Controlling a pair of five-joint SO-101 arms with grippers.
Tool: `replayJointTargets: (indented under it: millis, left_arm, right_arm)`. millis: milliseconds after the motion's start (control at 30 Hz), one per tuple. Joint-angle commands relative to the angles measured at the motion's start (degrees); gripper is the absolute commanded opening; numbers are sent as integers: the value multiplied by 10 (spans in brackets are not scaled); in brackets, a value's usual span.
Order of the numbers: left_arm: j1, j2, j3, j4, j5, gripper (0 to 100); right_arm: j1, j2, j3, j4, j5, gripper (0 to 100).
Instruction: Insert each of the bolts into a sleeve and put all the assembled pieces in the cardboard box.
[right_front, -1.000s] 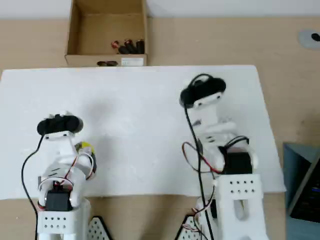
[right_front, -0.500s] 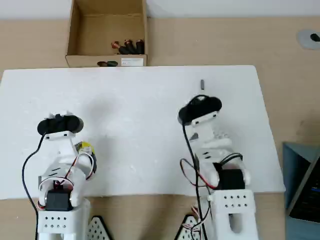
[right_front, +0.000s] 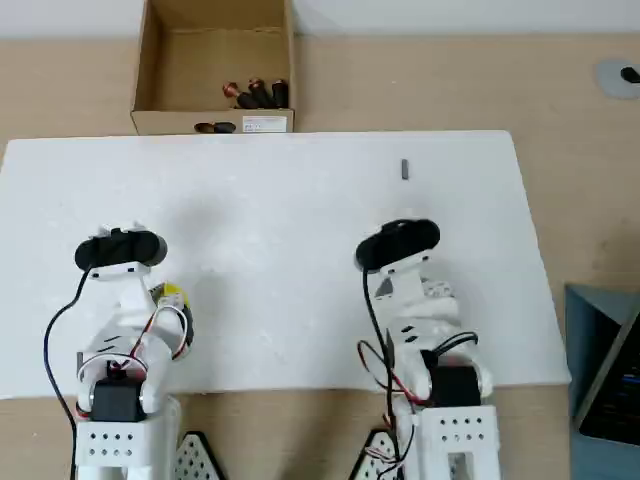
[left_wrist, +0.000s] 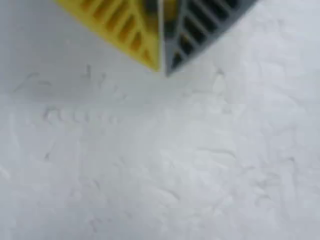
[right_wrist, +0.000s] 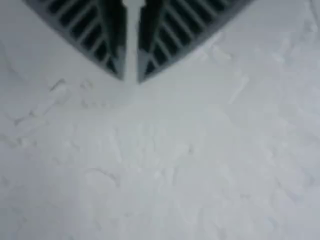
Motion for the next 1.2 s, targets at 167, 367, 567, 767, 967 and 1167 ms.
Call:
replayJointTargets:
  millis: [167, 367, 567, 767, 967, 1167]
  left_arm:
    - [-5, -5, -3, -11, -2, 2]
    - [-5, -5, -3, -11, -2, 2]
    - [-5, -5, -3, -11, -2, 2]
    - [-5, -5, -3, -11, -2, 2]
    - [-5, -5, -3, -11, -2, 2]
    - [-5, -5, -3, -11, -2, 2]
  right_arm:
    - [-7, -122, 26, 48, -4, 9]
    - [-7, -158, 29, 87, -4, 10]
    - [-7, -157, 28, 87, -4, 10]
    - [-7, -157, 28, 87, -4, 10]
    - [-7, -157, 28, 87, -4, 10]
    - [-7, -157, 28, 87, -4, 10]
